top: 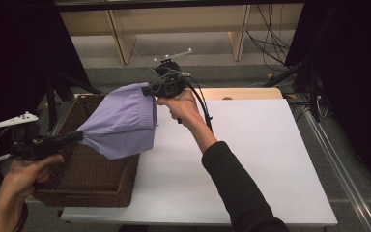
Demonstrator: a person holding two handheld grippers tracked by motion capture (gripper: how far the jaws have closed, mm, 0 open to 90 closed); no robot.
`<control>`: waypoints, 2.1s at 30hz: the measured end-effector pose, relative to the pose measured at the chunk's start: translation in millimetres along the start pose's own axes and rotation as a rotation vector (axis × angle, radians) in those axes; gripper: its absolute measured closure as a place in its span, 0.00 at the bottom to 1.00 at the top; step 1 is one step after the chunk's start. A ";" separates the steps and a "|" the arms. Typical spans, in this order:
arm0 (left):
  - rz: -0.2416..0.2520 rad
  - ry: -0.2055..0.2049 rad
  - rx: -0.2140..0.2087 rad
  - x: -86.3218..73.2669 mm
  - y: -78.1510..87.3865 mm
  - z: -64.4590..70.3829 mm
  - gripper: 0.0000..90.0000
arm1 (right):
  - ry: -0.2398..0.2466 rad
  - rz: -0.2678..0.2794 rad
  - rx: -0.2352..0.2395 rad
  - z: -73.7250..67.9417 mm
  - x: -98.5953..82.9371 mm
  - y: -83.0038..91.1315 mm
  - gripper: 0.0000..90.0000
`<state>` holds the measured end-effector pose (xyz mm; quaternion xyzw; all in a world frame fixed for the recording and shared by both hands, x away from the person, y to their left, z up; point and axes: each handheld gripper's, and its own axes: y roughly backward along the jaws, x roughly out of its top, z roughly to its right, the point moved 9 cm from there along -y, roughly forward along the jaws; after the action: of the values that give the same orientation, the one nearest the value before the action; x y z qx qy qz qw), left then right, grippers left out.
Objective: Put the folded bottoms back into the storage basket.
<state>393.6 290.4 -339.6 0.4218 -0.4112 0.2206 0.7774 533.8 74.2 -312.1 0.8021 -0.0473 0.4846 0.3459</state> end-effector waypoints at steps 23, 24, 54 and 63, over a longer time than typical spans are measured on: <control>0.024 0.051 0.020 -1.6 25.0 -32.0 0.98 | 0.010 -0.015 0.012 -21.9 13.0 -31.7 0.91; 0.025 0.054 0.018 -2.0 26.1 -33.3 0.98 | 0.013 -0.015 0.015 -22.7 13.2 -33.2 0.91; 0.002 0.080 0.061 -11.6 35.8 -58.3 0.98 | 0.019 -0.038 0.011 -34.6 11.3 -66.4 0.91; -0.017 0.086 0.076 -15.6 32.5 -63.3 0.98 | 0.021 -0.041 0.006 -33.7 9.4 -72.0 0.90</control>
<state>391.1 361.1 -356.5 0.4445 -0.3650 0.2475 0.7797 543.2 151.3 -331.3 0.7987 -0.0258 0.4862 0.3537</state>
